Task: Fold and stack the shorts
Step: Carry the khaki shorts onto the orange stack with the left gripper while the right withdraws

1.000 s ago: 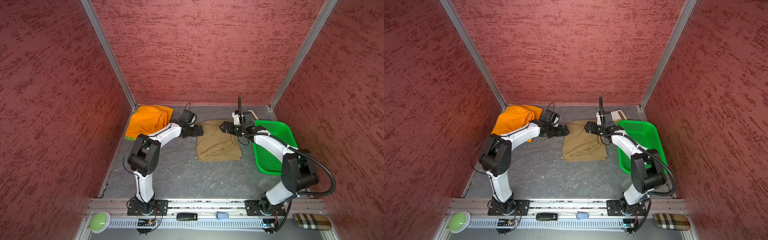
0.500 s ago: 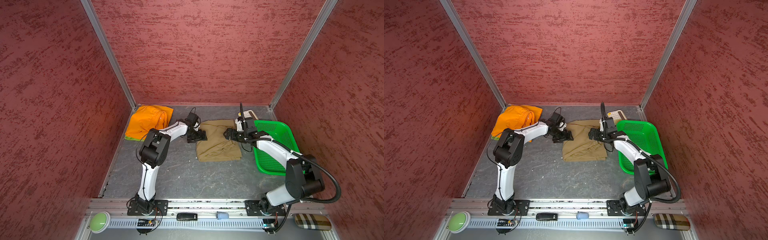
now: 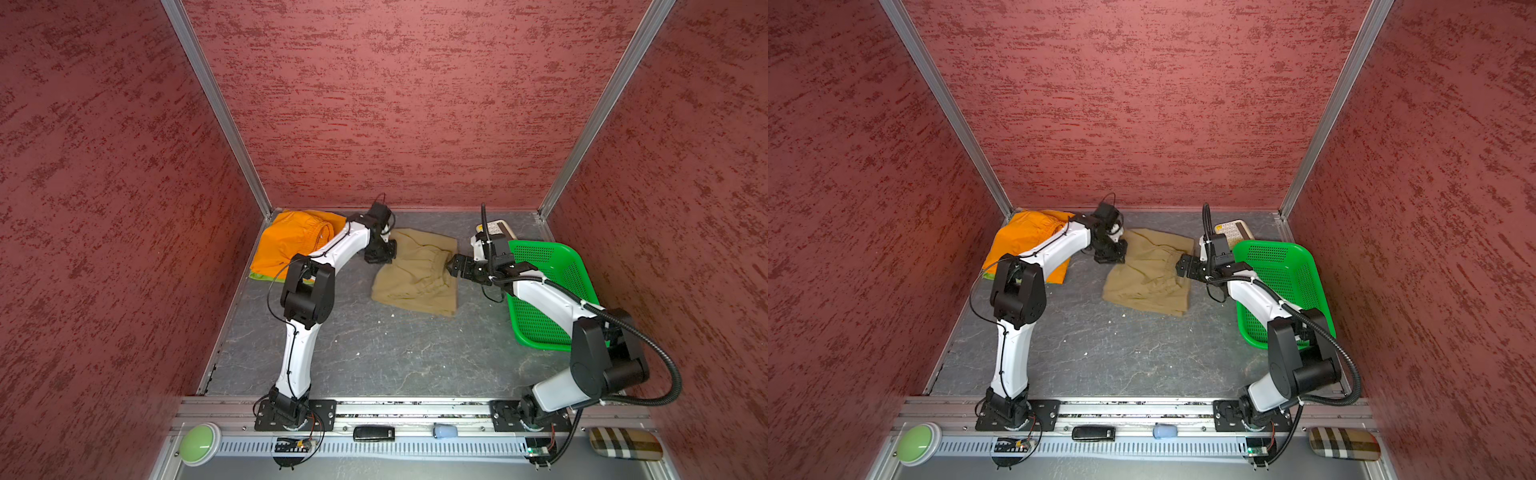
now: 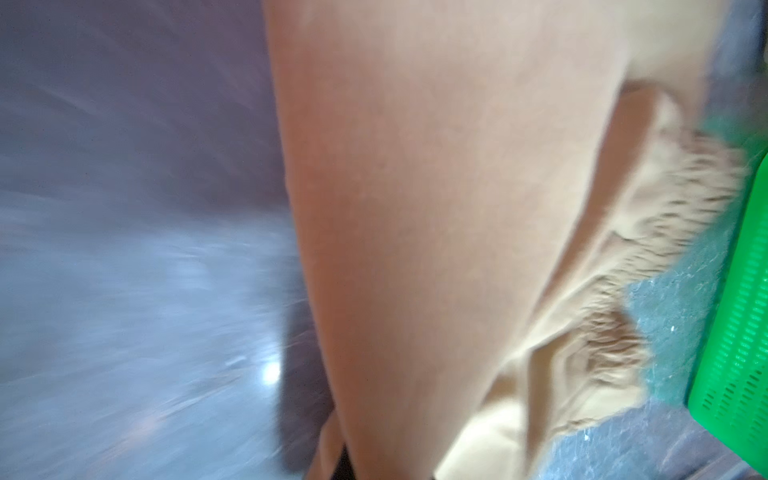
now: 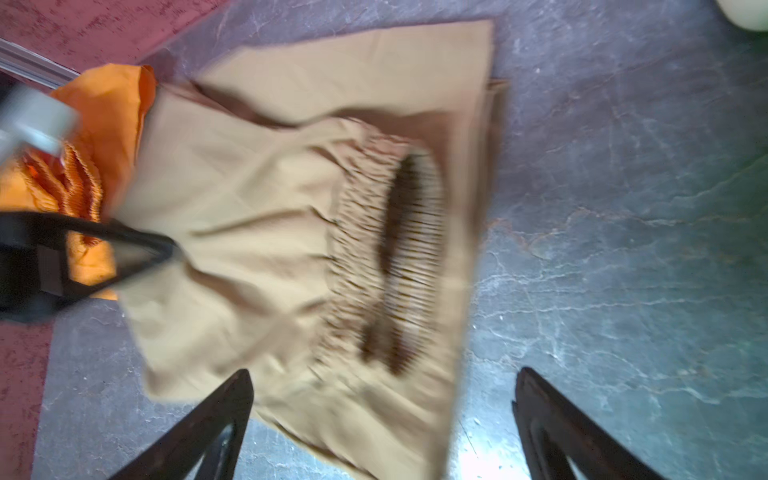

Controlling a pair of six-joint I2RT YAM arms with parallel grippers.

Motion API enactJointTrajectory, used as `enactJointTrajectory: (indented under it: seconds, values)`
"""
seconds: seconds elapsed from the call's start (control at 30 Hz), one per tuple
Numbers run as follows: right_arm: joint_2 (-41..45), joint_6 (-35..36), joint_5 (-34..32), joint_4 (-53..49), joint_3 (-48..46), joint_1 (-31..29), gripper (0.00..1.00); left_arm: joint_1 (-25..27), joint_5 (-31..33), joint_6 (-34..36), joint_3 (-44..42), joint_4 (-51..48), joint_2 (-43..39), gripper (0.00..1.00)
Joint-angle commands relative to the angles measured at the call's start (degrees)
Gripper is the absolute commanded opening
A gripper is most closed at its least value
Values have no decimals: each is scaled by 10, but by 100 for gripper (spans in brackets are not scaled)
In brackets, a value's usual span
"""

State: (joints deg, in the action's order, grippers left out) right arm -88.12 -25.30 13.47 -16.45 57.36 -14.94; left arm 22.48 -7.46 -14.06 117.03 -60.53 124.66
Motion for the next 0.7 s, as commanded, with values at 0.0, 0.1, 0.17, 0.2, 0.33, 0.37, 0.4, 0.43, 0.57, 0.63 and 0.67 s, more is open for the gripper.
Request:
enactJointTrajectory:
  seconds: [0.0,0.1,0.17,0.2,0.33,0.37,0.4,0.43,0.57,0.63,0.67]
  values:
    - [-21,-11,16,30,20,-9,99,-12,166,80,124,-185,34,0]
    - [-40,-11,15,30,41,-24,99,-20,270,112,210,-258,70,0]
    - [-51,-12,18,32,51,-32,99,-23,311,132,219,-261,66,0]
    - [-57,-13,19,33,56,-36,99,-27,319,136,216,-258,61,0]
    - [-73,-13,24,35,73,-47,99,-36,382,153,211,-255,49,0]
    - [-77,-13,26,34,76,-50,99,-39,386,155,211,-254,44,0]
    - [-81,-13,28,34,80,-52,99,-43,389,158,211,-252,36,0]
    - [-85,-13,29,34,82,-55,99,-46,393,164,211,-248,26,0]
    - [-98,-14,36,40,89,-62,99,-53,411,223,166,-173,-22,0]
    - [-106,-18,45,45,94,-64,99,-56,427,276,113,-102,-55,0]
    - [-108,-19,47,46,96,-65,99,-57,432,300,97,-77,-65,0]
